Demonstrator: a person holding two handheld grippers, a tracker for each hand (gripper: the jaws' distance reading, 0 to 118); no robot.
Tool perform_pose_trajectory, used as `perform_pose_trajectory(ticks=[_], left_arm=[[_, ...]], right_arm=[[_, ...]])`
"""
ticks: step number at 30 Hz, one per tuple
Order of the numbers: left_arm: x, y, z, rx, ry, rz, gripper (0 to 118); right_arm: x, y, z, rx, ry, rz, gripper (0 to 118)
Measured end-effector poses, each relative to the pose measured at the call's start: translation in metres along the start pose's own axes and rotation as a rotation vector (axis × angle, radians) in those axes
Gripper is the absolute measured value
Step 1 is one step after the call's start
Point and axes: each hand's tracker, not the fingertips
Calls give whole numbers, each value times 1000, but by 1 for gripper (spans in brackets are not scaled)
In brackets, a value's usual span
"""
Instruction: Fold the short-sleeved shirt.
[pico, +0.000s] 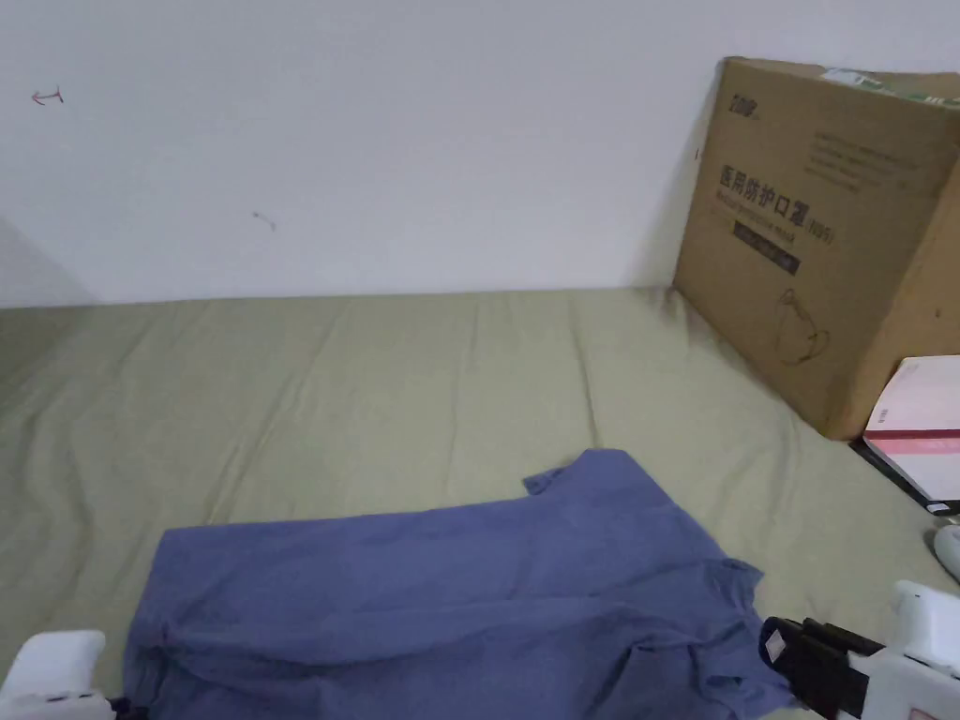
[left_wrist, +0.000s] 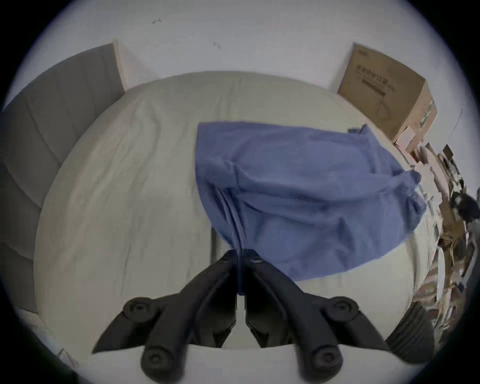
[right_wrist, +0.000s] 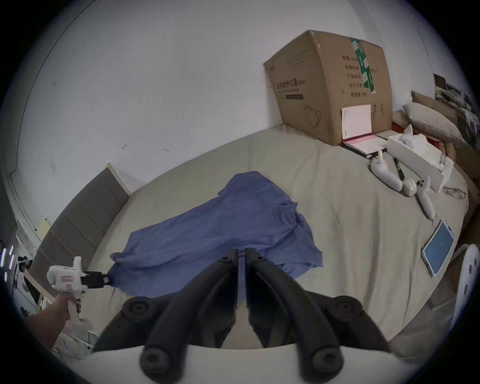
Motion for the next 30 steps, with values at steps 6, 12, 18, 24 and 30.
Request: perform_pose_trajectory(ticks=[6,12,18,24,30], left_arm=[[-21,19,22,58,38,17,4],[-7,12,19,18,55,4,4],[-8,0,8,-30,57,30,4],[-25,2,22,-2,2,128,4],[-18,0,79,45,-45,67,4]], right_arm=[[50,35,-63,-122,-127,-92,117],[89,22,-141,-482,-238,-49,114],[60,-1,-137,-415,-281,154,54],[39,10,-109,-387,-170,250,6],[52,36,-42,-335,-153,232,6]])
